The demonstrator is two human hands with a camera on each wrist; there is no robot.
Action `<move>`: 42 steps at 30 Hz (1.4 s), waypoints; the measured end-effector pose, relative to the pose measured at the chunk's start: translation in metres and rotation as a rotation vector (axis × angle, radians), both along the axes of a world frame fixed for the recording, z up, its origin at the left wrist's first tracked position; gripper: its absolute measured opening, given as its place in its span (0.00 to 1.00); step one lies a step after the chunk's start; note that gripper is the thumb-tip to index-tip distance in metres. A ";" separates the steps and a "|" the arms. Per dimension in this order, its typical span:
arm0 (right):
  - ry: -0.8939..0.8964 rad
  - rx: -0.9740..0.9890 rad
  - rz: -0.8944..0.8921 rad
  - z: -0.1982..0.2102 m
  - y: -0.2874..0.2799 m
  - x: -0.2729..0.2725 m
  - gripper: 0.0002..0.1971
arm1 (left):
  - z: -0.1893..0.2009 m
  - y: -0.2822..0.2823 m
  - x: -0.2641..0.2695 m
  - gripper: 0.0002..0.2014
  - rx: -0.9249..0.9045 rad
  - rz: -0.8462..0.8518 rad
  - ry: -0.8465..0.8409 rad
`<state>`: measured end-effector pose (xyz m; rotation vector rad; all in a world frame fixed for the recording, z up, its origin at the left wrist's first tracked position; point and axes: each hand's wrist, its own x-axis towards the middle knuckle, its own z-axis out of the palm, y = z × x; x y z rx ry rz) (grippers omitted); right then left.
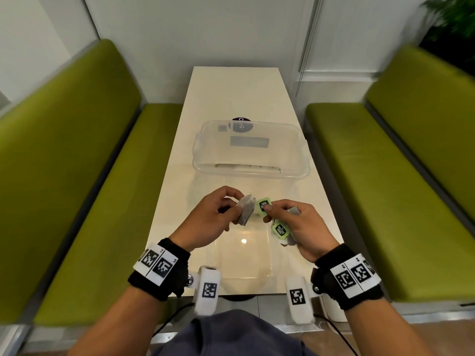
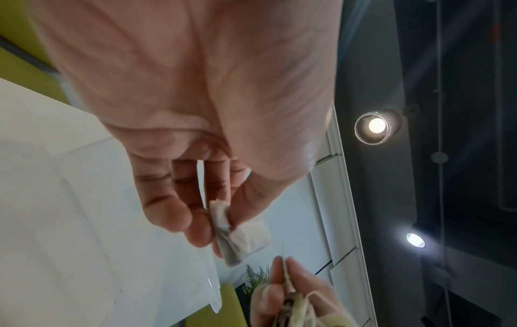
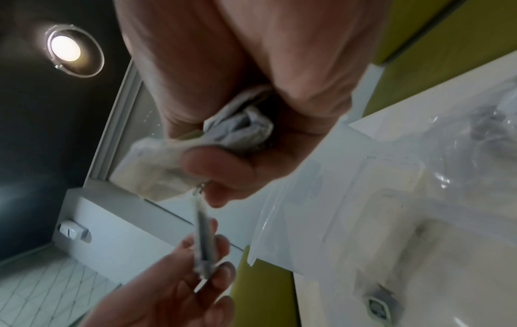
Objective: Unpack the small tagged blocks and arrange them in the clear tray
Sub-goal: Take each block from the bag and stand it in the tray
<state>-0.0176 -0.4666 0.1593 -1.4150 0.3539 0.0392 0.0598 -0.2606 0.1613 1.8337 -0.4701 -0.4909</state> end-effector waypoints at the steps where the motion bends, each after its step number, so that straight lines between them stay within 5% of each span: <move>1: 0.001 0.030 0.014 0.001 0.000 0.000 0.08 | -0.001 0.000 0.000 0.06 -0.001 0.012 -0.001; 7: 0.012 0.055 0.052 0.006 0.004 0.002 0.10 | -0.005 -0.006 -0.003 0.03 -0.002 0.067 -0.001; 20: -0.002 -0.024 -0.165 0.002 0.019 0.009 0.11 | -0.003 -0.012 -0.006 0.14 -0.184 -0.023 0.140; 30: 0.038 -0.042 -0.119 -0.003 0.019 0.011 0.16 | -0.003 -0.010 -0.005 0.15 -0.197 -0.024 0.166; 42: 0.020 -0.028 0.082 -0.006 0.012 0.010 0.16 | 0.006 -0.002 0.002 0.18 0.012 -0.121 -0.179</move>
